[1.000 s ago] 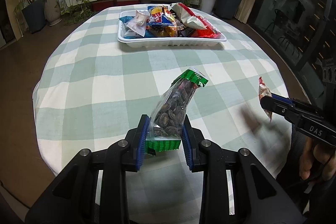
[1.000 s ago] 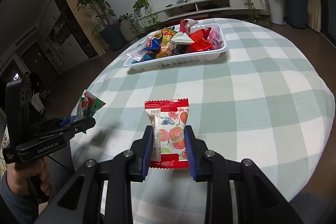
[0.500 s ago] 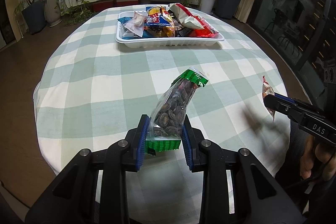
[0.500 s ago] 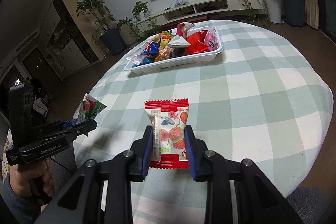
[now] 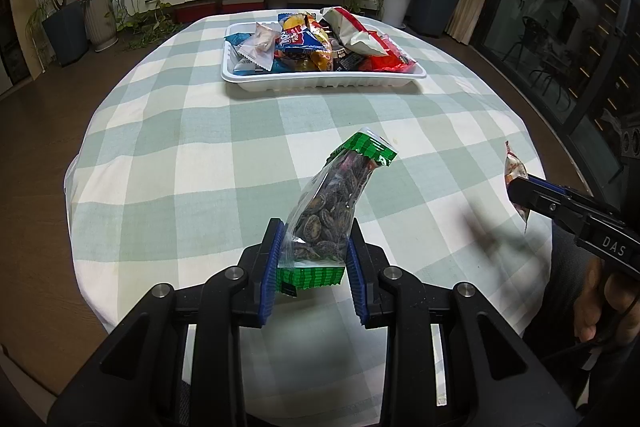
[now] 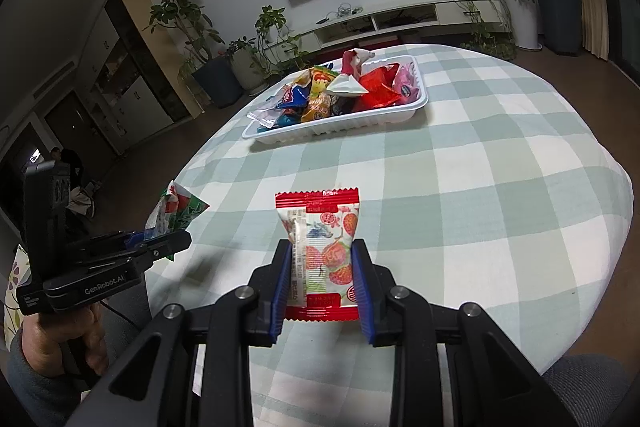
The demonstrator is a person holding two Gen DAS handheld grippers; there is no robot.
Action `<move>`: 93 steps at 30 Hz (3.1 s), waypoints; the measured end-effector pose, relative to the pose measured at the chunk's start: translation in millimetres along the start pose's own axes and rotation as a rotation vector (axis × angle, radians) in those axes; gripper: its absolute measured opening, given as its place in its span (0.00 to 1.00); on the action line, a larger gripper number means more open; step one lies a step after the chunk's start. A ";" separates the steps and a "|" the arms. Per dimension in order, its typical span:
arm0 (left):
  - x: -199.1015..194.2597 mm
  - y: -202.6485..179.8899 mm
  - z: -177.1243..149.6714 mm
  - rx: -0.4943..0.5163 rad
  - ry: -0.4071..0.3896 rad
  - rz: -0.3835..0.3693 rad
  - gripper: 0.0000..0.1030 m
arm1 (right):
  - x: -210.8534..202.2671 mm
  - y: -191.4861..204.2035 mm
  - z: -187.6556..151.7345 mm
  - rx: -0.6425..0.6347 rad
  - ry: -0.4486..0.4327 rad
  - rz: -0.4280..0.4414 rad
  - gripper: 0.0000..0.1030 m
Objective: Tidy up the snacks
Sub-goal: 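Hold the seed bag and strawberry packet raised in both grippers, then lower both packets into the tray and open both grippers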
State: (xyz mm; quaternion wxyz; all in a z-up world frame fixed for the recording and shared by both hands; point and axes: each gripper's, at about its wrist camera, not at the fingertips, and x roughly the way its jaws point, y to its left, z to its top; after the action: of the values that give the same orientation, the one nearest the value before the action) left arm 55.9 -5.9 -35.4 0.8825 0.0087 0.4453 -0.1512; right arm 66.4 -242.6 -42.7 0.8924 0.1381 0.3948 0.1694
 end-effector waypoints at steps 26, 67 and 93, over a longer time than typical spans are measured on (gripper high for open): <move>0.4 0.5 -0.1 0.000 0.000 0.000 0.27 | -3.4 1.4 3.1 -0.002 -0.010 0.002 0.30; 31.5 51.1 152.4 0.001 -0.087 0.011 0.27 | 5.0 -13.0 114.0 -0.047 -0.082 -0.034 0.30; 197.0 80.8 260.5 -0.031 0.037 -0.043 0.29 | 209.2 23.8 221.3 -0.218 0.149 -0.198 0.31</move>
State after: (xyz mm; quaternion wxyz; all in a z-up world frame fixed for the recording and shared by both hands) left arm 392.1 -18.9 -43.3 0.8707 -0.0118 0.4638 -0.1632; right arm 360.0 -159.9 -27.4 0.8826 -0.0122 0.4510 0.1321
